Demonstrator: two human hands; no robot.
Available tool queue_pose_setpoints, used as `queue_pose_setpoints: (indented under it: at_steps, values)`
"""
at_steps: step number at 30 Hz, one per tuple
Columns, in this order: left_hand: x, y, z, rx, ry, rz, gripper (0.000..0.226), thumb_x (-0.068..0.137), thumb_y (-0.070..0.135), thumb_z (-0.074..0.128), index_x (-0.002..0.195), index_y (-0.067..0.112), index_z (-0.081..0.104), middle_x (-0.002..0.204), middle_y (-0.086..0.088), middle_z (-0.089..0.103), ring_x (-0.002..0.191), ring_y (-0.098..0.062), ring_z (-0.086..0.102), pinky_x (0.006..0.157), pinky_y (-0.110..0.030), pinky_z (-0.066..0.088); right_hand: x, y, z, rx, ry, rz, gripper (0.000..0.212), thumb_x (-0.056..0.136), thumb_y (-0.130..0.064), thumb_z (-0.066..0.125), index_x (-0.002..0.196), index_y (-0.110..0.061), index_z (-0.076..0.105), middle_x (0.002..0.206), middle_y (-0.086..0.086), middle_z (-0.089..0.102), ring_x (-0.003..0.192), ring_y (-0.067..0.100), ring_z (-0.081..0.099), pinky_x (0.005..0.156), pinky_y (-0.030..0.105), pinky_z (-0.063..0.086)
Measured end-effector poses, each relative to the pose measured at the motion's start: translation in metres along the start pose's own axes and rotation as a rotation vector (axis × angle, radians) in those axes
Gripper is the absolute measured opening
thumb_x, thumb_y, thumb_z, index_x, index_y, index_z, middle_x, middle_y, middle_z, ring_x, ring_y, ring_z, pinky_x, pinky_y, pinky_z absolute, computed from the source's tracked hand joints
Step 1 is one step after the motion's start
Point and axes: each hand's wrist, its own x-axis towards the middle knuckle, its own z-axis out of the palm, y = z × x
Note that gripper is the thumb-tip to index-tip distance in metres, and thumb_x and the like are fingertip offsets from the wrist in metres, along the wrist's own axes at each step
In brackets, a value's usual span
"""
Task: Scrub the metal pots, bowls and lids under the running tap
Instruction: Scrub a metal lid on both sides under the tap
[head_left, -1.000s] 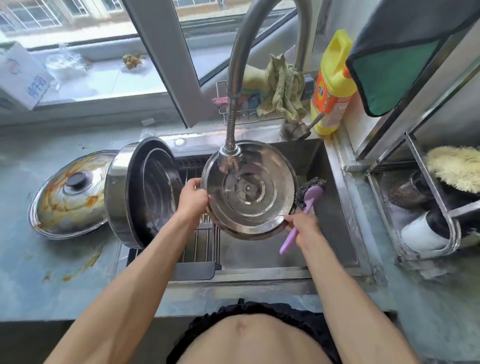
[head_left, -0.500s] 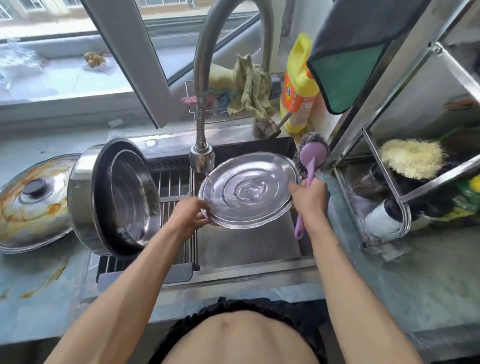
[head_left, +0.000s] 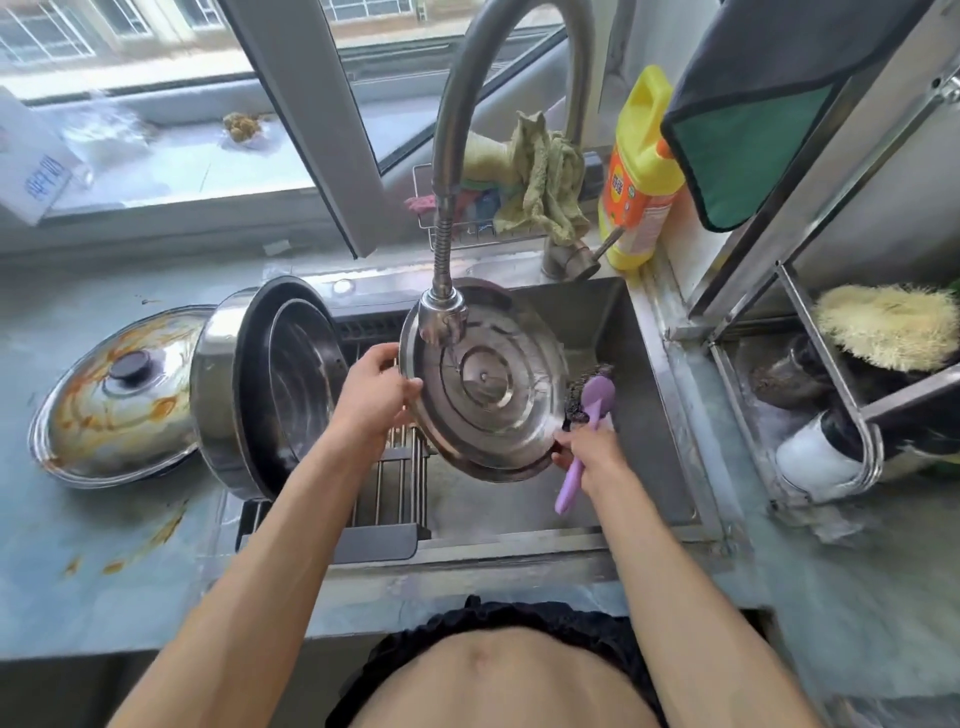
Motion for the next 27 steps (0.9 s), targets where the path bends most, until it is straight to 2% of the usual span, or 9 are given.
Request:
queue_pose_setpoints:
  at_steps: [4,8,12,14,17,19,23,25,27]
  values:
    - [0.021,-0.020,-0.002,0.028,0.091,-0.012,0.045,0.096,-0.009,0.045,0.131,0.016,0.059,0.114,-0.013,0.072,0.097,-0.025,0.071,0.077,-0.044,0.058,-0.002,-0.008,-0.002,0.157,0.040,-0.095,0.023,0.089,0.009,0.064,0.106,-0.006,0.059,0.084,0.006,0.063,0.067,0.018,0.062,0.071,0.029,0.058]
    - [0.038,-0.043,0.009,0.022,0.101,-0.076,0.038,0.099,-0.010,0.046,0.130,0.010,0.054,0.106,-0.011,0.068,0.087,-0.023,0.067,0.086,-0.047,0.060,-0.020,-0.030,-0.009,0.184,0.132,-0.291,0.018,0.090,0.013,0.058,0.096,-0.004,0.054,0.079,0.003,0.058,0.064,0.015,0.059,0.056,0.020,0.056]
    - [0.041,-0.051,0.029,-0.027,0.060,-0.154,0.028,0.100,-0.014,0.042,0.108,0.010,0.053,0.091,-0.010,0.063,0.071,-0.017,0.062,0.053,-0.023,0.058,-0.033,-0.047,-0.019,0.020,0.248,-0.433,0.025,0.089,0.003,0.067,0.078,-0.012,0.050,0.077,0.003,0.059,0.059,0.015,0.060,0.061,0.031,0.055]
    - [0.046,-0.055,0.034,-0.013,0.009,-0.203,0.028,0.098,-0.014,0.040,0.103,0.008,0.056,0.096,-0.016,0.064,0.071,-0.020,0.063,0.056,-0.029,0.056,-0.040,-0.055,-0.026,-0.046,0.278,-0.484,0.029,0.087,-0.001,0.070,0.075,-0.015,0.047,0.074,0.002,0.057,0.058,0.016,0.059,0.061,0.032,0.055]
    - [0.041,-0.055,0.038,-0.006,-0.060,-0.277,0.022,0.096,-0.014,0.044,0.098,0.004,0.058,0.097,-0.019,0.067,0.081,-0.029,0.068,0.060,-0.033,0.062,-0.046,-0.068,-0.033,-0.112,0.298,-0.552,0.034,0.082,-0.003,0.072,0.070,-0.016,0.044,0.070,0.002,0.053,0.053,0.015,0.050,0.049,0.015,0.045]
    - [0.036,-0.056,0.039,-0.022,-0.088,-0.293,0.017,0.093,-0.010,0.049,0.095,0.004,0.058,0.094,-0.017,0.067,0.080,-0.030,0.068,0.060,-0.033,0.063,-0.044,-0.073,-0.034,-0.147,0.314,-0.557,0.034,0.080,-0.004,0.073,0.069,-0.017,0.044,0.069,0.001,0.052,0.051,0.014,0.047,0.046,0.018,0.041]
    - [0.027,-0.050,0.038,-0.164,-0.068,-0.254,0.012,0.095,-0.006,0.054,0.092,0.004,0.059,0.077,-0.010,0.061,0.054,-0.018,0.065,0.047,-0.029,0.058,-0.035,-0.067,-0.035,-0.147,0.298,-0.475,0.036,0.080,-0.008,0.075,0.070,-0.018,0.042,0.066,-0.001,0.049,0.051,0.015,0.046,0.049,0.024,0.036]
    - [0.024,-0.042,0.034,-0.255,-0.043,-0.237,0.013,0.095,-0.008,0.052,0.097,0.004,0.058,0.078,-0.011,0.061,0.053,-0.015,0.066,0.051,-0.032,0.061,-0.028,-0.058,-0.034,-0.175,0.283,-0.430,0.034,0.081,-0.008,0.073,0.068,-0.018,0.043,0.064,-0.001,0.049,0.053,0.016,0.048,0.046,0.023,0.035]
    - [0.021,-0.033,0.028,-0.266,-0.029,-0.195,0.020,0.096,-0.008,0.052,0.111,0.004,0.054,0.085,-0.012,0.063,0.062,-0.018,0.068,0.059,-0.036,0.062,-0.024,-0.049,-0.031,-0.268,0.250,-0.364,0.020,0.081,-0.010,0.073,0.072,-0.014,0.056,0.068,0.003,0.060,0.060,0.020,0.058,0.052,0.023,0.044]
